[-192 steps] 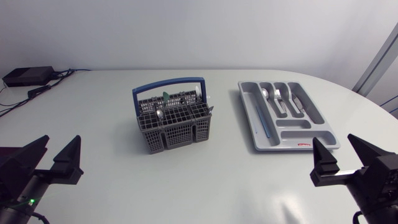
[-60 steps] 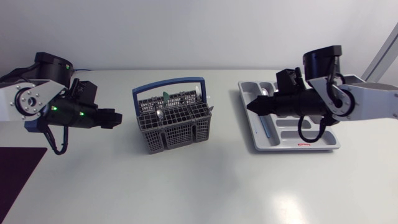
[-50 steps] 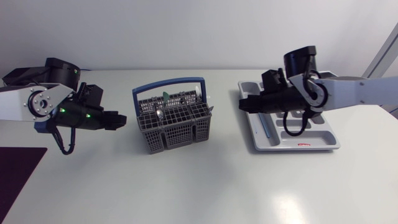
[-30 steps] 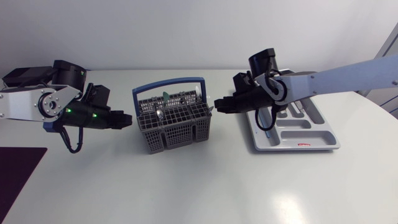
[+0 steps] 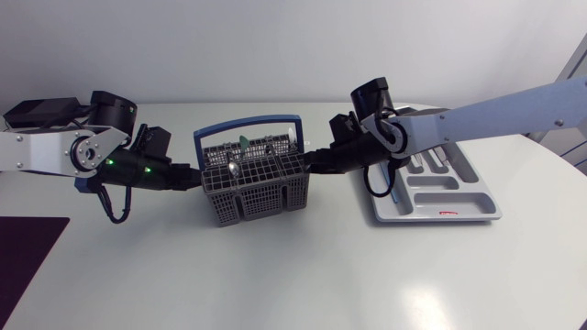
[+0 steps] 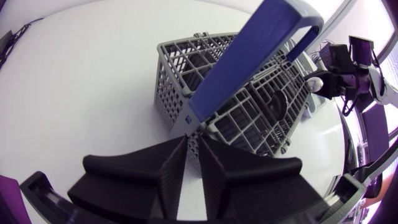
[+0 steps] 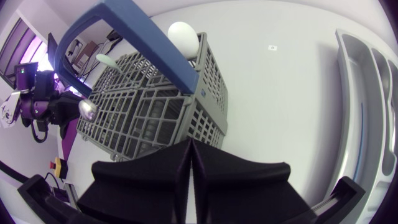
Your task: Unload the cutlery basket into the drawer organizer.
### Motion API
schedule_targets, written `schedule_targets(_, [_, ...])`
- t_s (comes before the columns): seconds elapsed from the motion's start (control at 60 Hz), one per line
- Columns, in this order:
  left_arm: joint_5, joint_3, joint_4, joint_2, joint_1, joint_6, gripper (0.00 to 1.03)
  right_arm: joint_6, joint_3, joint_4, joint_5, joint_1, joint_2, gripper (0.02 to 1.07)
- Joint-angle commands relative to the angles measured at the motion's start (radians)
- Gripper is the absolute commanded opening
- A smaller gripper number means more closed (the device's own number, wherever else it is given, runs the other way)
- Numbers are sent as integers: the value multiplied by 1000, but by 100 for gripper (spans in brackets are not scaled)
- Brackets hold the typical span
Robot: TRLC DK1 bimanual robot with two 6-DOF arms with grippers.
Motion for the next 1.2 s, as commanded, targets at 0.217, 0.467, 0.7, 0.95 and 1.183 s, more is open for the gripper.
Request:
schedule_targets(0.217, [70,19,16,22,-15,-5,18,8,-134,-10,-60,86,-139,8])
schedule_targets(0.467, [77,-34,6,-46,-9,12,18,-28,-208,-33,-46,157,-216,8])
schedule_targets(0.7, [78,-34,-17,-49,17,28,19,-43,-229,-36,72,92,-254,10])
schedule_targets(0.95, [86,-53,-25,-69,5,35,19,-67,-285,-25,101,76,-296,10])
schedule_targets(1.183, [86,-5,-139,-221,97,49,26,-70,-314,-25,112,-15,-373,39])
